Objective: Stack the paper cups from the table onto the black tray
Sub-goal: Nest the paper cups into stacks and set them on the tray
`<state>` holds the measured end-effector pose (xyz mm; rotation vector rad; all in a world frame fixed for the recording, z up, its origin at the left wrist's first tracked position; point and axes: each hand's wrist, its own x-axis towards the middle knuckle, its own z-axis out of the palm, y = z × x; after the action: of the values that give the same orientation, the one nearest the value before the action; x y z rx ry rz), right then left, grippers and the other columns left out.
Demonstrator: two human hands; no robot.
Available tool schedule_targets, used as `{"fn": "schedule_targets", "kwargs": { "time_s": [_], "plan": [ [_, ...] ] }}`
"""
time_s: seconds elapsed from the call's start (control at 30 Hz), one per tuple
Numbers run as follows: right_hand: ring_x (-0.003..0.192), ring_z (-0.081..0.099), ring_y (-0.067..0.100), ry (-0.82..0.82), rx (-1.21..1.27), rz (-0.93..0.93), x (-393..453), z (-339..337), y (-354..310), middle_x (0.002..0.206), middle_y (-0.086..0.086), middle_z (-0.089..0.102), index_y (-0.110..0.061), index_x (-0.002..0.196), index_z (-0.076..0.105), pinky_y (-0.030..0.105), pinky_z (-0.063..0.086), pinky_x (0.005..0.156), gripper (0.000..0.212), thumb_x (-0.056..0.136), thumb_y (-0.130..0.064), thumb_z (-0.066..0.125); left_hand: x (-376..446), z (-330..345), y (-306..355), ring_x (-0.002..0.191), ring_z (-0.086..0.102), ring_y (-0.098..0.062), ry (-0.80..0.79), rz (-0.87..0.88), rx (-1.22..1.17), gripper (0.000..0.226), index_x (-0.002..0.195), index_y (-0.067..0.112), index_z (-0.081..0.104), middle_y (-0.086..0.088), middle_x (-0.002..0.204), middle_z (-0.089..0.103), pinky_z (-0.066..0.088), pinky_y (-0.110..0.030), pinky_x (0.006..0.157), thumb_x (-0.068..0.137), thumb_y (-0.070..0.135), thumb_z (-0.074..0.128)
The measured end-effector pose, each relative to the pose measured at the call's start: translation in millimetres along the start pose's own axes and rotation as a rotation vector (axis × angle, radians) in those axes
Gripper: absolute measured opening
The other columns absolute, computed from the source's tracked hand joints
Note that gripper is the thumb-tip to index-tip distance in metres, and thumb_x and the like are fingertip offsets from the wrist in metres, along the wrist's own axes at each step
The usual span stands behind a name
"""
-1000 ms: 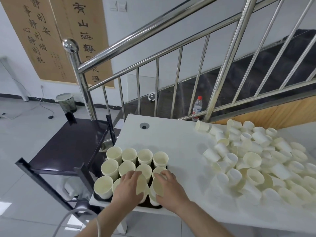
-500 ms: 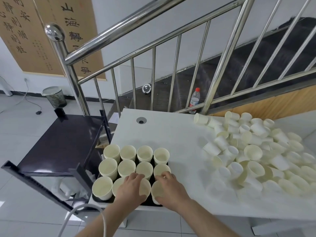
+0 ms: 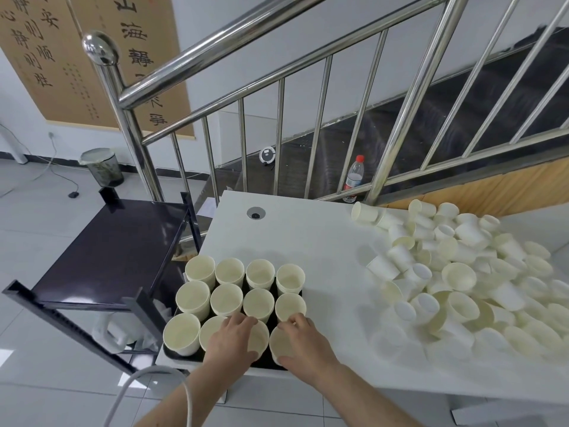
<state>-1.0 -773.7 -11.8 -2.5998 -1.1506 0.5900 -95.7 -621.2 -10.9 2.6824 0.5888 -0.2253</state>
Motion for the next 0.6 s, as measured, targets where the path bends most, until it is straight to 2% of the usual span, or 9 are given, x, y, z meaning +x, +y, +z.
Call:
{"fn": "schedule_targets", "kwargs": {
  "time_s": [0.3,0.47,0.6],
  "plan": [
    [0.128,0.036,0.016,0.105,0.038,-0.029,-10.9,-31.6,25.3,0.137,-0.004,0.035,-0.022,0.14,0.042,0.031,0.047,0.094,0.058,0.087,-0.03,0.063,5.0,-10.9,34.7,0.128,0.038,-0.015,0.095,-0.006,-0.028,0.054,0.137,0.03,0.039,0.009,0.138,0.038,0.046,-0.028,0.087,0.087,0.034,0.06],
    [0.128,0.036,0.014,0.169,0.023,-0.039,-32.0,-62.3,68.9,0.137,-0.005,0.033,-0.022,0.139,0.042,0.028,0.046,0.092,0.055,0.088,-0.03,0.061,8.4,-8.9,84.6,0.124,0.04,-0.016,0.139,0.008,-0.054,0.053,0.137,0.03,0.039,0.009,0.138,0.037,0.047,-0.03,0.082,0.087,0.032,0.056],
    [0.129,0.036,0.012,0.196,0.005,-0.042,-54.7,-81.3,116.7,0.138,-0.006,0.032,-0.024,0.141,0.041,0.025,0.047,0.092,0.056,0.09,-0.035,0.06,13.2,5.5,138.8,0.128,0.036,-0.015,0.155,0.029,-0.092,0.054,0.138,0.029,0.039,0.009,0.14,0.036,0.045,-0.03,0.088,0.087,0.036,0.057]
  ]
}}
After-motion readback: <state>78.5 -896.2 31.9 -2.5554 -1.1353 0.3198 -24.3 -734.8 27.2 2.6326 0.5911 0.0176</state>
